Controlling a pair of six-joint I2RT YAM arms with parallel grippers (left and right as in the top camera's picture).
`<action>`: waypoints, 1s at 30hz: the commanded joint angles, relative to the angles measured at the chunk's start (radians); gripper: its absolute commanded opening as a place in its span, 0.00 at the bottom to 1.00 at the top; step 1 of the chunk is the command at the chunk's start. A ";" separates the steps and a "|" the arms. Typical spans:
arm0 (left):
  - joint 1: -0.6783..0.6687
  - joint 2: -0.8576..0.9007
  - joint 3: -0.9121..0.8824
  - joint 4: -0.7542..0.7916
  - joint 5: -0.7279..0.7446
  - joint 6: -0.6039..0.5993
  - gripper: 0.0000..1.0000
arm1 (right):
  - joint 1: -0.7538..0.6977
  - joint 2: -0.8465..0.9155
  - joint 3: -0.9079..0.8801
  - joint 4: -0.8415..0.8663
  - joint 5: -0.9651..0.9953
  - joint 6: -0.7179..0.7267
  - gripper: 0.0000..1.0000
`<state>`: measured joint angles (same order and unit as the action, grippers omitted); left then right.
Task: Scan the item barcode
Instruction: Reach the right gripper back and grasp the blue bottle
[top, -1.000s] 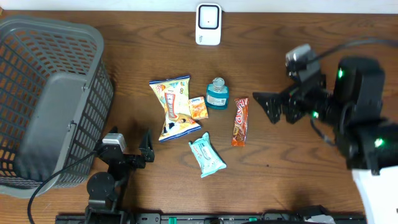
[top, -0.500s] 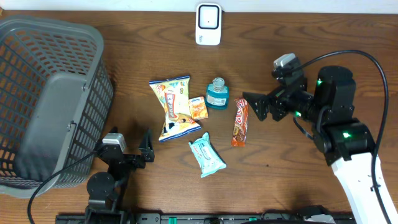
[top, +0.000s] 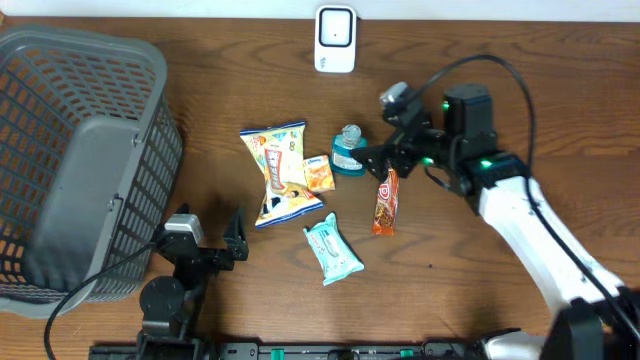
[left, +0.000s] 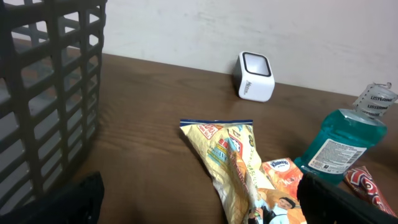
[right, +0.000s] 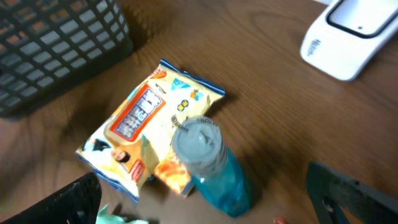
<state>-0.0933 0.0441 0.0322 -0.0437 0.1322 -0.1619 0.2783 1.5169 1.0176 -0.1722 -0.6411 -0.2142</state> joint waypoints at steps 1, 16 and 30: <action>0.004 -0.001 -0.028 -0.014 0.006 -0.016 0.98 | 0.025 0.040 0.000 0.047 -0.017 -0.019 0.99; 0.004 -0.001 -0.028 -0.014 0.006 -0.016 0.98 | 0.071 0.231 0.000 0.240 0.011 -0.019 0.99; 0.004 -0.001 -0.028 -0.014 0.006 -0.016 0.98 | 0.094 0.251 0.001 0.252 0.093 -0.084 0.96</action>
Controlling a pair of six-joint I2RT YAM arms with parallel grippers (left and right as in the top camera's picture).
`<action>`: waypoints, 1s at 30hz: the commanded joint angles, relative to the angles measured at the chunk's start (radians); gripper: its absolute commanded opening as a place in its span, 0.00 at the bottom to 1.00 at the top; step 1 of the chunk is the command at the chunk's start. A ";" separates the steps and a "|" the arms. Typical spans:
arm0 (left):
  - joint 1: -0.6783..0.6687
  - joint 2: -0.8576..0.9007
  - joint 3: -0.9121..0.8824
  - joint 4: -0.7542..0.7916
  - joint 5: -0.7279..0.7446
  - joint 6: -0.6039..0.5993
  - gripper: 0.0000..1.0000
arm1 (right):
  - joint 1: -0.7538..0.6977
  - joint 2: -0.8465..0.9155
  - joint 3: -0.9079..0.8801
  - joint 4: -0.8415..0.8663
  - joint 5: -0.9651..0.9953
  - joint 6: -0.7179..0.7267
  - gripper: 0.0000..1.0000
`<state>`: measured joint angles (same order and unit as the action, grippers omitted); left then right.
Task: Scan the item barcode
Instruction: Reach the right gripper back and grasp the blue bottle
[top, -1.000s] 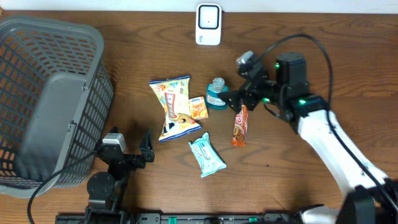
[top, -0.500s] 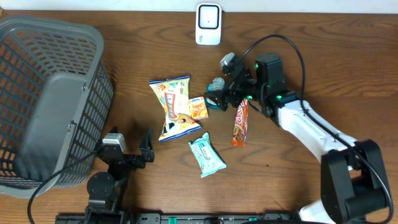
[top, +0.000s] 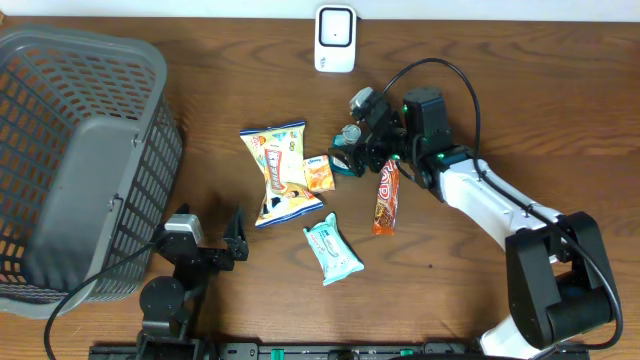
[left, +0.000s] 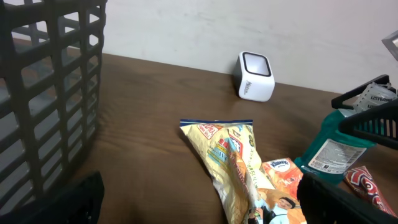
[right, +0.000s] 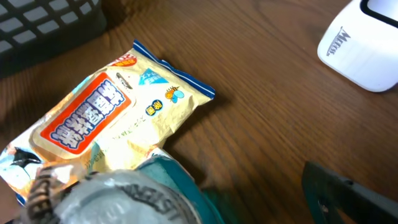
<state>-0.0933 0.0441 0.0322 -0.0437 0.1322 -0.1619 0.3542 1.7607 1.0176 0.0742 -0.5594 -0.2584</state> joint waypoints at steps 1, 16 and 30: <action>0.004 -0.001 -0.028 -0.014 0.006 -0.016 0.98 | 0.021 0.007 0.002 0.005 0.011 -0.046 0.97; 0.004 -0.001 -0.028 -0.014 0.006 -0.016 0.98 | 0.055 0.012 0.008 -0.002 0.112 -0.095 0.72; 0.004 -0.001 -0.028 -0.014 0.006 -0.016 0.98 | 0.060 0.054 0.008 -0.006 0.113 -0.093 0.32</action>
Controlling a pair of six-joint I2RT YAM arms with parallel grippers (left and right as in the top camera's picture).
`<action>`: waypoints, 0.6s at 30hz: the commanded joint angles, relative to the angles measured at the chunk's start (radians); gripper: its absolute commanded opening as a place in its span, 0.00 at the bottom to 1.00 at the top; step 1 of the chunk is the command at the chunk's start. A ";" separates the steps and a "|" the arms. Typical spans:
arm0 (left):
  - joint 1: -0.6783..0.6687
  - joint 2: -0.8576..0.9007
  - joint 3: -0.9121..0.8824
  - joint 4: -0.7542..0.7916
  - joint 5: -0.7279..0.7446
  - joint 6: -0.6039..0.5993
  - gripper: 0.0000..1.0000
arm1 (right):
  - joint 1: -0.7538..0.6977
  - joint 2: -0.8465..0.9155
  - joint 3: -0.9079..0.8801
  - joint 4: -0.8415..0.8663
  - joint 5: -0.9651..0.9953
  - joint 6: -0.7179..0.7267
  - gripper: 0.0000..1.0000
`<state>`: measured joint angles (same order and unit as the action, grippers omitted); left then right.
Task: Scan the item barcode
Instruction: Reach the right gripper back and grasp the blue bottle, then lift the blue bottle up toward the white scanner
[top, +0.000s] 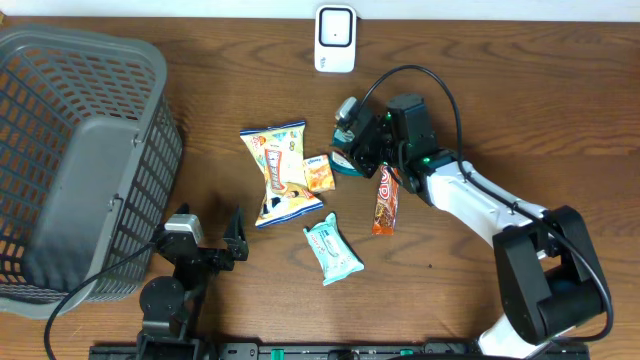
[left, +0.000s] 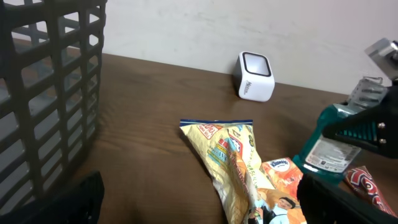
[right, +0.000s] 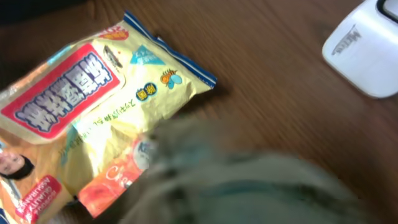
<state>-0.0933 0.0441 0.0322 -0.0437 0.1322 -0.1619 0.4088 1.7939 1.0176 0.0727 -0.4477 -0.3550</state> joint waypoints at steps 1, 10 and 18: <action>0.004 -0.001 -0.028 -0.014 0.006 -0.016 0.98 | 0.005 0.021 0.008 -0.006 0.001 0.005 0.29; 0.004 -0.001 -0.028 -0.014 0.006 -0.016 0.98 | 0.004 0.016 0.095 -0.066 -0.003 0.074 0.14; 0.004 -0.001 -0.028 -0.014 0.006 -0.016 0.98 | 0.000 -0.022 0.228 -0.264 -0.003 0.245 0.01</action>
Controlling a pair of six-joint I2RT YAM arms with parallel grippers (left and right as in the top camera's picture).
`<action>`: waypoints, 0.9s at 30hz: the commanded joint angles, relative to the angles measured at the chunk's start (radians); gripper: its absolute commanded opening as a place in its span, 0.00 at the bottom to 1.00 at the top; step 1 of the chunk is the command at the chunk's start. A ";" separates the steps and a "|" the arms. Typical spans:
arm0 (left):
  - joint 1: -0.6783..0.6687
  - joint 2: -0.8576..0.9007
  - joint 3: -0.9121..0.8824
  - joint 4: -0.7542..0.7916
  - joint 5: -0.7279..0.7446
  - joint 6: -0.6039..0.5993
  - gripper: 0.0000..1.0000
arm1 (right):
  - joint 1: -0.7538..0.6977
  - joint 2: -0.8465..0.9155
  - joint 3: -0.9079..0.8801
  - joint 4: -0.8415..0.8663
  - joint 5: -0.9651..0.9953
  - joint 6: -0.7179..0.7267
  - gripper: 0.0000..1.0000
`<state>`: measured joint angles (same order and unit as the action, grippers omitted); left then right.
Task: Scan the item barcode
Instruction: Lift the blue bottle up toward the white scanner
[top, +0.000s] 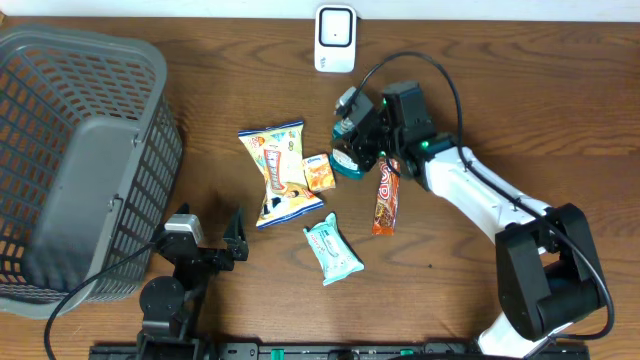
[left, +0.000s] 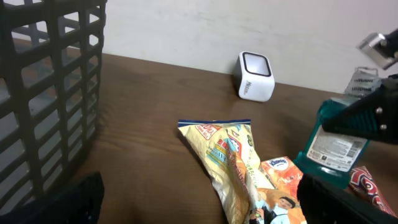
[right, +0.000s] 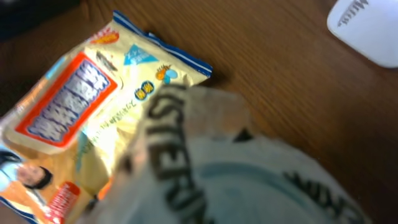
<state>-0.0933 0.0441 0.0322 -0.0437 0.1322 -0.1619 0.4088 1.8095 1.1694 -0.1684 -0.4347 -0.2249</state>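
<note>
The teal mouthwash bottle (top: 346, 164) stands among the snacks at mid-table. My right gripper (top: 358, 136) is down over its top, shut on it. In the left wrist view the bottle (left: 329, 146) leans a little, with dark fingers (left: 367, 118) across its shoulder. Its grey cap (right: 249, 168) fills the right wrist view and hides those jaws. The white barcode scanner (top: 335, 40) stands at the table's far edge, also seen as the scanner (left: 255, 76) by the wall. My left gripper (top: 236, 240) rests open near the front edge, holding nothing.
A grey mesh basket (top: 80, 150) takes up the left side. Around the bottle lie a yellow chip bag (top: 275, 172), a small orange tissue pack (top: 319, 176), a teal wipes pack (top: 332, 250) and a red-orange snack bar (top: 386, 200).
The bottle has shifted slightly up and leans more in the left wrist view. The right gripper sits a little farther back over it. The chip bag's top corner nudged. Left arm unchanged.
At first my right gripper hung open to the right of the bottle. It then stood just beside the cap, then was down around the bottle's top. Now it grips the bottle, which has tilted slightly. The left arm stayed still throughout.
</note>
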 joint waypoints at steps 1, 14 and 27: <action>0.004 -0.001 -0.028 -0.014 0.006 -0.016 0.98 | -0.002 -0.049 0.095 -0.059 -0.019 0.152 0.01; 0.004 -0.001 -0.028 -0.014 0.006 -0.016 0.98 | -0.010 -0.288 0.132 -0.221 -0.505 0.203 0.05; 0.004 -0.001 -0.028 -0.014 0.006 -0.016 0.98 | -0.010 -0.413 0.132 -0.305 -0.635 0.240 0.07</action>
<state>-0.0933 0.0441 0.0322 -0.0437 0.1322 -0.1619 0.4004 1.4231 1.2633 -0.4709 -0.9844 -0.0086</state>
